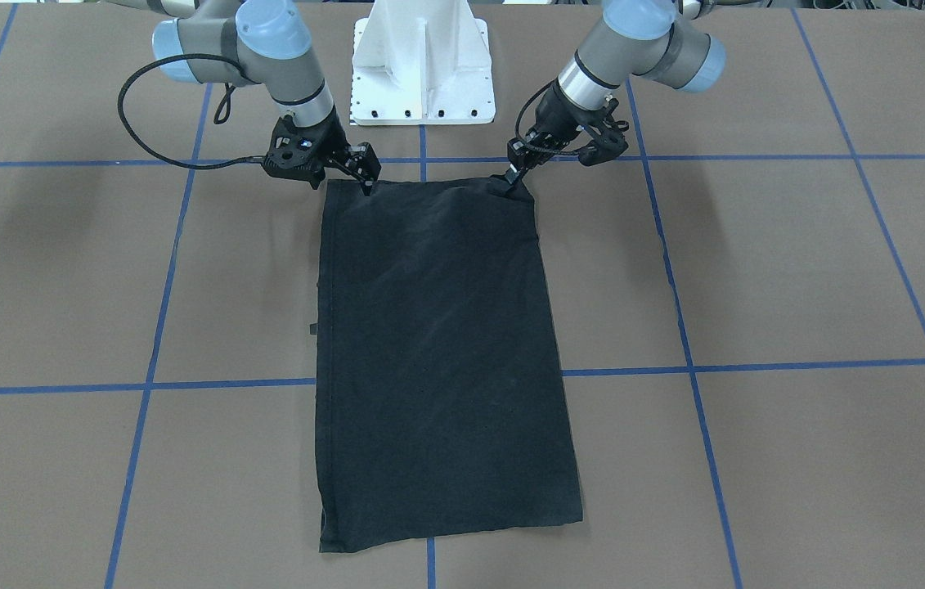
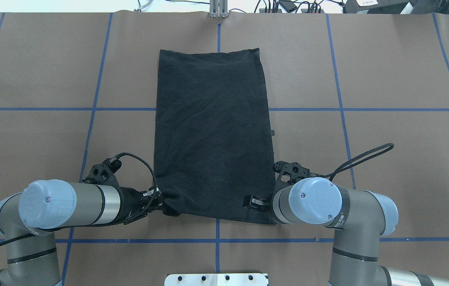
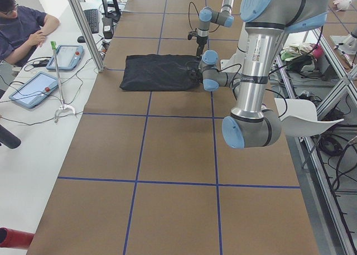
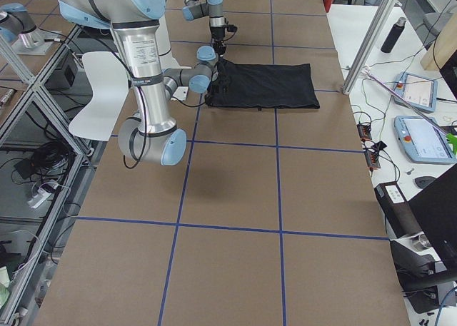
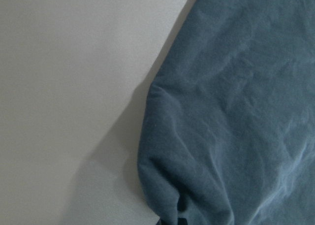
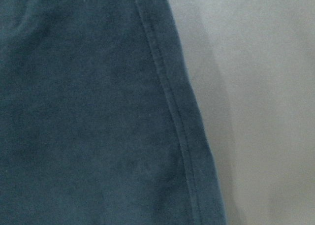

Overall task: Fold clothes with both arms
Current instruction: 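Move the right gripper to the other near corner of the shirt, then grasp the shirt's two nearest corners with both grippers, then lift the near end with both grippers and fold it away from the robot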

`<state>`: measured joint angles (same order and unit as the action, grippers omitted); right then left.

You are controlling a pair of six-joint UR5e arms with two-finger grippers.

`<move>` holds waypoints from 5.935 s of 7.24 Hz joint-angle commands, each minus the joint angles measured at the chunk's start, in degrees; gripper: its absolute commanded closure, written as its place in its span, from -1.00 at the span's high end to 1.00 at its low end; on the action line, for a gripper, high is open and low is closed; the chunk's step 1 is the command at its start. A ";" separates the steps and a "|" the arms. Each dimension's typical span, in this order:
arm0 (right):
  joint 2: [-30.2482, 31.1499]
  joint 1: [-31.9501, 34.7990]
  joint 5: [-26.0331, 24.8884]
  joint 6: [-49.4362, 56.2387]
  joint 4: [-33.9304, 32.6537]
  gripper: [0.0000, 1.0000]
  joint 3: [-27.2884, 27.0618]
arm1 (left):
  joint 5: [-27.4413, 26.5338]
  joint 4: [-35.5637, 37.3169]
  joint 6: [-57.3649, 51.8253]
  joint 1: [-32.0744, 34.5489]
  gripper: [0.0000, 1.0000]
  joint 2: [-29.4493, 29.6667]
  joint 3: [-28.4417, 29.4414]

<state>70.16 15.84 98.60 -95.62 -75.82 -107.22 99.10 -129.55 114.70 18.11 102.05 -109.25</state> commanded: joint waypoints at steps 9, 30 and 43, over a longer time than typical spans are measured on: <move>-0.37 -0.28 0.55 0.17 -0.64 0.89 0.78 | 0.05 0.00 0.00 -0.09 -1.00 -0.01 0.09; 1.90 2.09 11.06 0.35 -0.38 -1.00 -5.09 | 0.48 0.35 0.26 0.00 -1.00 -0.62 -3.49; 1.61 22.73 34.21 0.88 -0.47 -1.00 -9.55 | 11.56 6.77 0.54 12.88 -1.00 8.04 -6.29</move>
<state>76.23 35.41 132.63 -94.76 -76.30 -121.07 110.59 -122.82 116.39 26.29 105.86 -119.92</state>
